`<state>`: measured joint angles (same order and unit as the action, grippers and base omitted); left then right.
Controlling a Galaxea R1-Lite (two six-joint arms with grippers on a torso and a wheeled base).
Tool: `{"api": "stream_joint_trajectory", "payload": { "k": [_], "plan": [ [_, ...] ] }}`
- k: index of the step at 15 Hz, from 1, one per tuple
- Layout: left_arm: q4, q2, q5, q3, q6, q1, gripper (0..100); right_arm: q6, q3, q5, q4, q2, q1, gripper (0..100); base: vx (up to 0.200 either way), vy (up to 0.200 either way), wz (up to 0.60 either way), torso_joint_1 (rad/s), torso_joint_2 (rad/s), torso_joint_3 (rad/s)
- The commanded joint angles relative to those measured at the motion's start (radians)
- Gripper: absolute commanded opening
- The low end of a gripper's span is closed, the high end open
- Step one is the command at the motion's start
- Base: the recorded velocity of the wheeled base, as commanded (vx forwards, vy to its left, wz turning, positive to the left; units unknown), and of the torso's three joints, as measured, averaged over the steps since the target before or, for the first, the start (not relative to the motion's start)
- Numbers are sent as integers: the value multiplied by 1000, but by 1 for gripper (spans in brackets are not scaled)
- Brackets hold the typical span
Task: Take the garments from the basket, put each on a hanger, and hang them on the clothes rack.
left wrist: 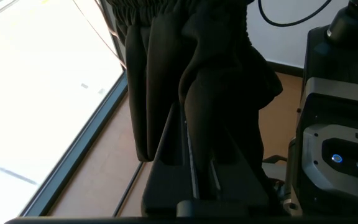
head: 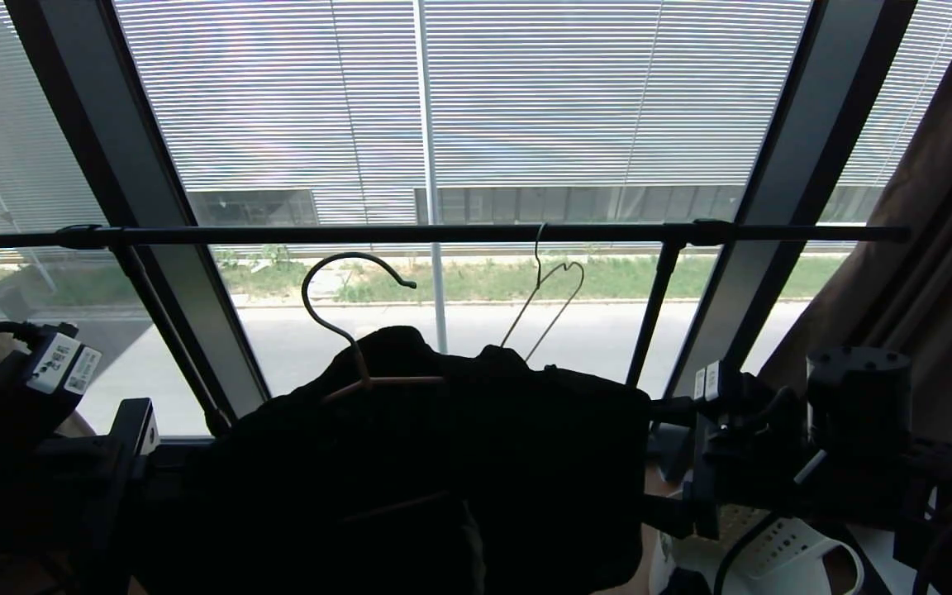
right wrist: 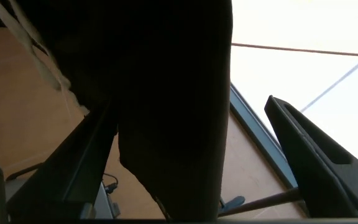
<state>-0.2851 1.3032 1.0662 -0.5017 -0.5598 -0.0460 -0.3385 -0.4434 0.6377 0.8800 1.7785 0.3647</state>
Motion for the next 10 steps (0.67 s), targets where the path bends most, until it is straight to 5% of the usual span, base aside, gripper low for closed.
{"api": "stream_joint_trajectory", "payload": {
  "k": [1,2,3,10],
  "plan": [
    [0,1,0,2,0,0,0,0,-3,0,1,29,0,100,0,0,0,0,0,0],
    [0,1,0,2,0,-2,0,0,-8,0,10,36,0,100,0,0,0,0,0,0],
    [0,1,0,5,0,-3,0,0,-5,0,25,39,-1,0,0,0,0,0,0,0],
    [0,-18,0,0,20,6,0,0,-9,-1,56,45,-69,0,0,0,0,0,0,0]
  ]
}}
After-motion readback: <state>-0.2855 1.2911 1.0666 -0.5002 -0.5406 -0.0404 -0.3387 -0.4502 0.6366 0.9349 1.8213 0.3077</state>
